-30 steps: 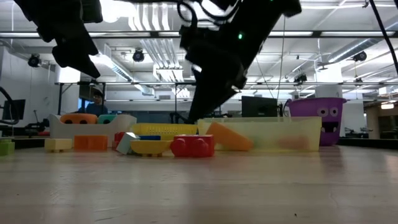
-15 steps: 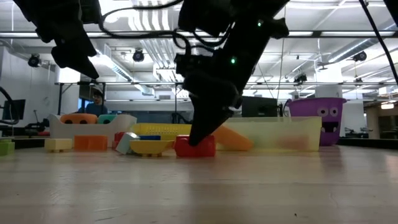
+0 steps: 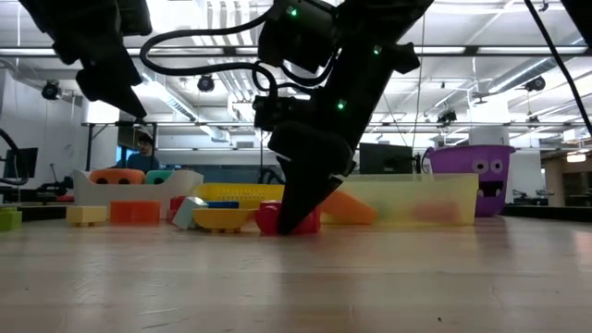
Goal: Pick & Place Toys
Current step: Put the red game piece into the yellow bin
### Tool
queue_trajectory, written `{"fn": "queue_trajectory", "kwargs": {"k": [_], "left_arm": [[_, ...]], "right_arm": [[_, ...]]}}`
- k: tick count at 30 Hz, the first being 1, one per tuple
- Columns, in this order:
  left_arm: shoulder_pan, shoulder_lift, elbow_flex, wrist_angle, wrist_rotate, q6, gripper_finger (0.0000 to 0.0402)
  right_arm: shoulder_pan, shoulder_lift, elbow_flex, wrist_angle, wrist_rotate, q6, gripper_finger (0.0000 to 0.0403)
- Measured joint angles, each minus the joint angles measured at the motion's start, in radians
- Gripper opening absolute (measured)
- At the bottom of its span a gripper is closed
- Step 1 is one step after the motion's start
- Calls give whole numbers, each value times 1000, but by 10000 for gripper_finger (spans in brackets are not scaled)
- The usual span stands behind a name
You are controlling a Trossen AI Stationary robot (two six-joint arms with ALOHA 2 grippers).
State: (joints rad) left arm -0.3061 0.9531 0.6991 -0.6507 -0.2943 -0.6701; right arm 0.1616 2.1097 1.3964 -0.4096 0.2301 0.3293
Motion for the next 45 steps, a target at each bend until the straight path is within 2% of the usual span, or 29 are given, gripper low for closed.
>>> {"fn": "queue_trajectory", "kwargs": {"k": [4,16,23,27,33,37,41,45], "left_arm": [[0,0,0,-5,0,0,368],[0,0,0,-5,0,-1,368],[0,0,0,-3,0,-11,368],[0,0,0,-5,0,-12,368],[0,0,0,-4,0,-28,368],[2,0,0,-2,-5,-68,368],[2,0,0,-5,-7,-68,368],[2,0,0,-3,-12,-72,368]], "right_arm": [[0,-1,-2,2,2,-1,160],[11,-7,21,-11,9,11,160],[23,-103,41,-15,12,10,160],[22,-192,39,-102,84,16,160],[11,-317,37,-332,221,58,160],[-28,-380,18,-442,264,65,160],[-97,-410,-37,-473,249,62,160],[-193,-429,-102,-467,143,56,160]]}}
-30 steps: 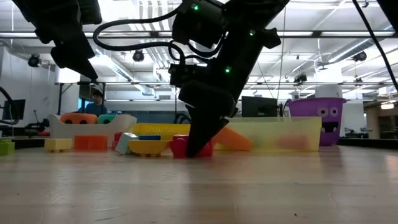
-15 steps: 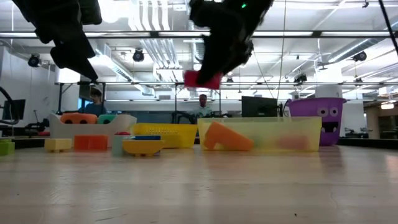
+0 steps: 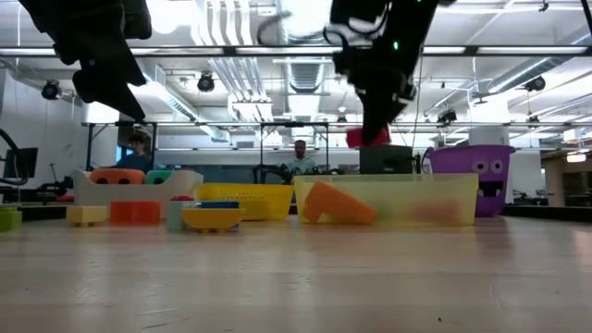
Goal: Pick & Place Toys
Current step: Put the red game piece into the yellow bin
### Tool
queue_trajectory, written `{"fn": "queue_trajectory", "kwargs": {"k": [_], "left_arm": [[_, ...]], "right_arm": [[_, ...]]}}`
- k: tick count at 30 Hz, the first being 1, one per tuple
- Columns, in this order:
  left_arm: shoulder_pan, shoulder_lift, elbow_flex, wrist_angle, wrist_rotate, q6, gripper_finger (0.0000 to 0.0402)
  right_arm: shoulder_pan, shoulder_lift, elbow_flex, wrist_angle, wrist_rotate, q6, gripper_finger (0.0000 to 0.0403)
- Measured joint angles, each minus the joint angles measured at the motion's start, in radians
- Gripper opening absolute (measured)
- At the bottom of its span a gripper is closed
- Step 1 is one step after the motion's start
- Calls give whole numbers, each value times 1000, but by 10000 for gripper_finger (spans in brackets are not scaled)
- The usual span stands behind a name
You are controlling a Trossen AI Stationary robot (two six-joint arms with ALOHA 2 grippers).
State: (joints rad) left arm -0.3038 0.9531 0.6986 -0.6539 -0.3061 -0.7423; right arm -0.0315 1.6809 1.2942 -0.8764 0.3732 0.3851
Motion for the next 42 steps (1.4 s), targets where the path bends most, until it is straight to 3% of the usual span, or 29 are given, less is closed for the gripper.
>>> {"fn": "queue_trajectory", "kwargs": {"k": [6,12,23,42], "left_arm": [[0,0,-1,-1,0,-18,368],[0,0,-1,-1,0,-18,367],[0,0,-1,-2,0,-17,367],[1,0,-1,-2,0,-14,368]], "right_arm": [[-94,-7,-70,22,-40,-45,160],[-201,-4,-154,177,-194,-99,160],[-343,-6,-285,226,-208,-80,160],[-360,-8,-371,285,-295,-56,170]]}}
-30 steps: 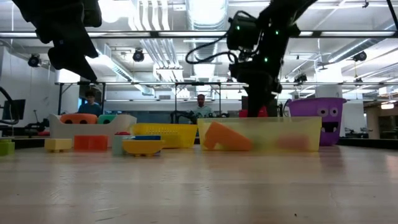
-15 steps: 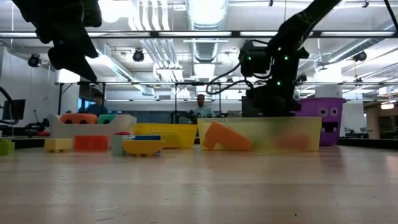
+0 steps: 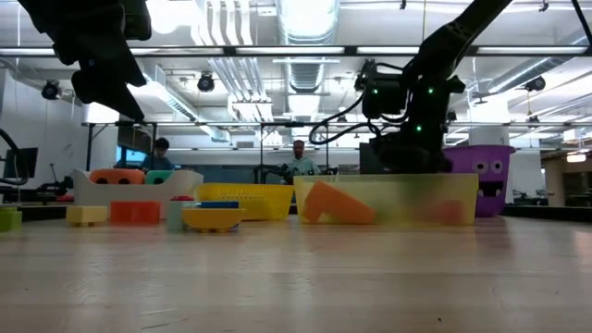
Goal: Pick & Place Toys
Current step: Put the red game piece into the yellow bin, then put the dark yellow game piece into the yellow bin
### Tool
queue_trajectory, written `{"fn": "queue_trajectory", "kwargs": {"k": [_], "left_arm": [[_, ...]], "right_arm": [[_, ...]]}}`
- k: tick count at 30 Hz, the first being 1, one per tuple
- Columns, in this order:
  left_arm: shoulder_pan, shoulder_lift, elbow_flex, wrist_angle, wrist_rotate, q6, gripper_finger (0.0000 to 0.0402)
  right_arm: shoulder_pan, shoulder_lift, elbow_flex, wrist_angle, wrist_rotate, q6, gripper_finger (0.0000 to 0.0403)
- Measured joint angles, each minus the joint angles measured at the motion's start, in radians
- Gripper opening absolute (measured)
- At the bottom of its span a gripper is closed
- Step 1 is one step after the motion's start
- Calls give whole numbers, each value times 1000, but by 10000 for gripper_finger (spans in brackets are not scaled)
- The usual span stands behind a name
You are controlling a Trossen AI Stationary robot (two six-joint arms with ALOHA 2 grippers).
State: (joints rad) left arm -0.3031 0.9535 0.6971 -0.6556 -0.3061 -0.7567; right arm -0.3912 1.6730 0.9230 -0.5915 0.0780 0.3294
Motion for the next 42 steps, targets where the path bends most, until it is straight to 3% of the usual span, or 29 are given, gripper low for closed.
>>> {"fn": "queue_trajectory", "kwargs": {"k": [8,17,28,42], "left_arm": [[0,0,0,0,0,0,368],[0,0,0,0,0,-4,368],[8,0,2,-2,5,-4,368],[11,0,18,-23,60,51,368]], "right_arm": [[1,2,4,30,-3,1,247],[9,2,15,26,0,11,293],[43,-37,18,3,43,11,297],[169,-230,16,-11,81,12,298]]}}
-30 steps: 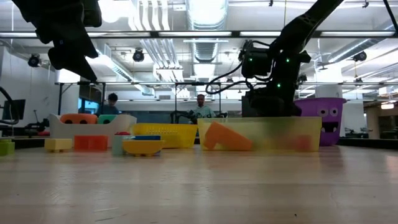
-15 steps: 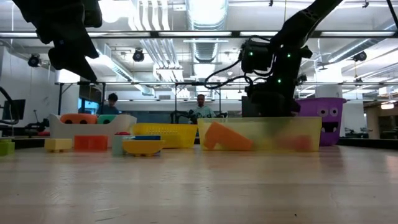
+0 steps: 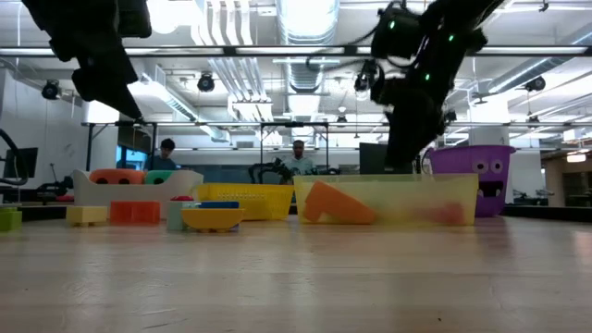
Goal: Pick & Place Toys
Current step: Put the dark yellow game piece into the yellow bin
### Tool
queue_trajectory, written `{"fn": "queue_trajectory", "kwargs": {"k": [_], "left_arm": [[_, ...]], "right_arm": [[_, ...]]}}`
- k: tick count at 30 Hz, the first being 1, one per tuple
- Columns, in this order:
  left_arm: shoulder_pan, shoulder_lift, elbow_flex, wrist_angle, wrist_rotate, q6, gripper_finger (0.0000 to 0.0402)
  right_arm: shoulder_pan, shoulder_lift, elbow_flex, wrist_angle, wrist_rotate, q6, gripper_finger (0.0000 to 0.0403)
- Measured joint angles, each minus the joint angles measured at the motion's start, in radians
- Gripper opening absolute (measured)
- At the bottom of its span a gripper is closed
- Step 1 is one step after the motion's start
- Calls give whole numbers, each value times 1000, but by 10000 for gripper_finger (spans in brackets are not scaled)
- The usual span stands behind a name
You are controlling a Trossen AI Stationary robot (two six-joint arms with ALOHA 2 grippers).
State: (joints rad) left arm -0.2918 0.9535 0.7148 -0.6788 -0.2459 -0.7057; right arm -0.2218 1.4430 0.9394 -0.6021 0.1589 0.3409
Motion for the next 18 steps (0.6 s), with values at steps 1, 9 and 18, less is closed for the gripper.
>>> {"fn": "queue_trajectory", "kwargs": {"k": [1,9,18], "left_arm": [[0,0,0,8,0,2,368],[1,170,85,83,41,195,368],[16,462,184,91,37,471,368]], "right_arm": [[19,-17,0,0,0,4,298],[179,-92,0,34,44,102,298],[346,-69,-1,71,211,175,298]]}}
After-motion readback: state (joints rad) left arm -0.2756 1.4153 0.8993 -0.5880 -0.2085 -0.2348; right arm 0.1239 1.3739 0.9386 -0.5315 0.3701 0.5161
